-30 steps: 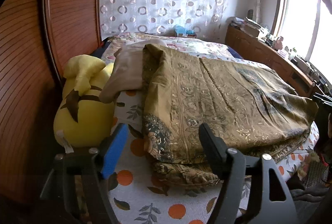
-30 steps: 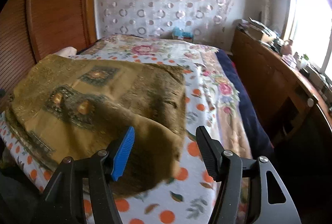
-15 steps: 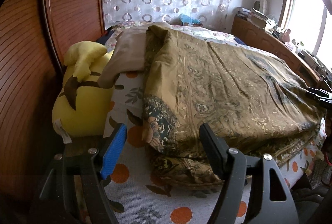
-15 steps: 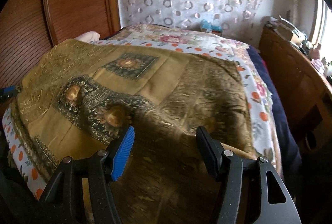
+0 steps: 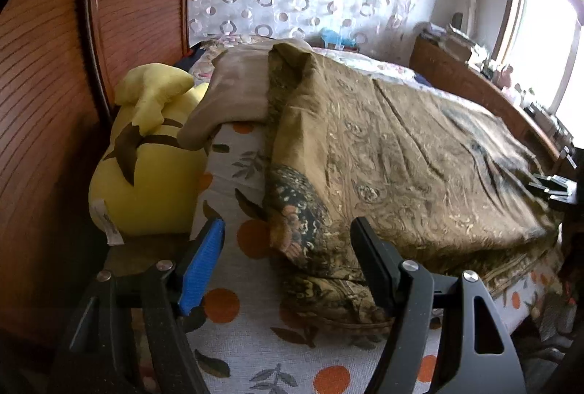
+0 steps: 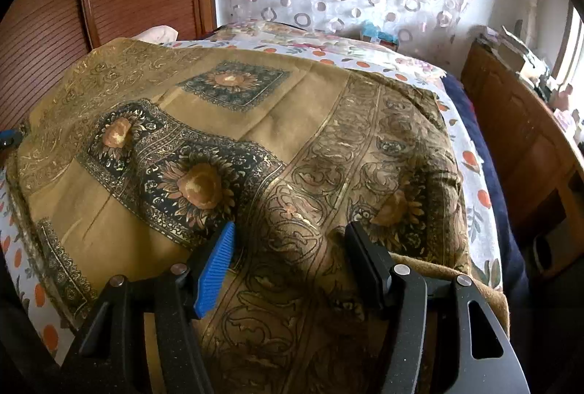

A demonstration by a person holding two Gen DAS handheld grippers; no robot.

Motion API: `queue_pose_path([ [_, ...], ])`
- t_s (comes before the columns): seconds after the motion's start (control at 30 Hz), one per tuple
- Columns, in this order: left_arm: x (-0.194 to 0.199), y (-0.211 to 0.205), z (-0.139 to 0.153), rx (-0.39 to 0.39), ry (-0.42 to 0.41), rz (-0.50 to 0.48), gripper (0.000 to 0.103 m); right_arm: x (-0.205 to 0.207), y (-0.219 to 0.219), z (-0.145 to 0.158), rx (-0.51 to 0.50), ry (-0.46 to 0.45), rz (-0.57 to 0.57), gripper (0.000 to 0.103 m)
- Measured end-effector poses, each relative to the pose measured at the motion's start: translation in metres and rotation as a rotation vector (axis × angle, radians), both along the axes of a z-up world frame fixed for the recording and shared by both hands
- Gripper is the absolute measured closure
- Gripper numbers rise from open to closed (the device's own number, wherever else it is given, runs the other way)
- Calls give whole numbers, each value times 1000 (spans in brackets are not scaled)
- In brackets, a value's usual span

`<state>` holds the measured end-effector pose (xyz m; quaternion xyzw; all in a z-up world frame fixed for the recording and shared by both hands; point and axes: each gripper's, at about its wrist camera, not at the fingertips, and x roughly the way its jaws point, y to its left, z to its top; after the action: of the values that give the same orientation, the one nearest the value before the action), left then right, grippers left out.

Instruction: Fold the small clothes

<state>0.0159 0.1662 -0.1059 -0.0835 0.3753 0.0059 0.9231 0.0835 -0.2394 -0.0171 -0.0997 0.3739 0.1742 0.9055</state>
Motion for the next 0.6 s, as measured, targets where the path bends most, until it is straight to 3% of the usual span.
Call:
queue_pose_path([
  [0.23, 4, 2, -6, -25, 25, -14, 57, -2, -1, 1, 3, 3, 9, 35],
  [0.6, 6, -7, -10, 20, 50, -1, 59, -3, 0, 0, 5, 2, 11, 34],
])
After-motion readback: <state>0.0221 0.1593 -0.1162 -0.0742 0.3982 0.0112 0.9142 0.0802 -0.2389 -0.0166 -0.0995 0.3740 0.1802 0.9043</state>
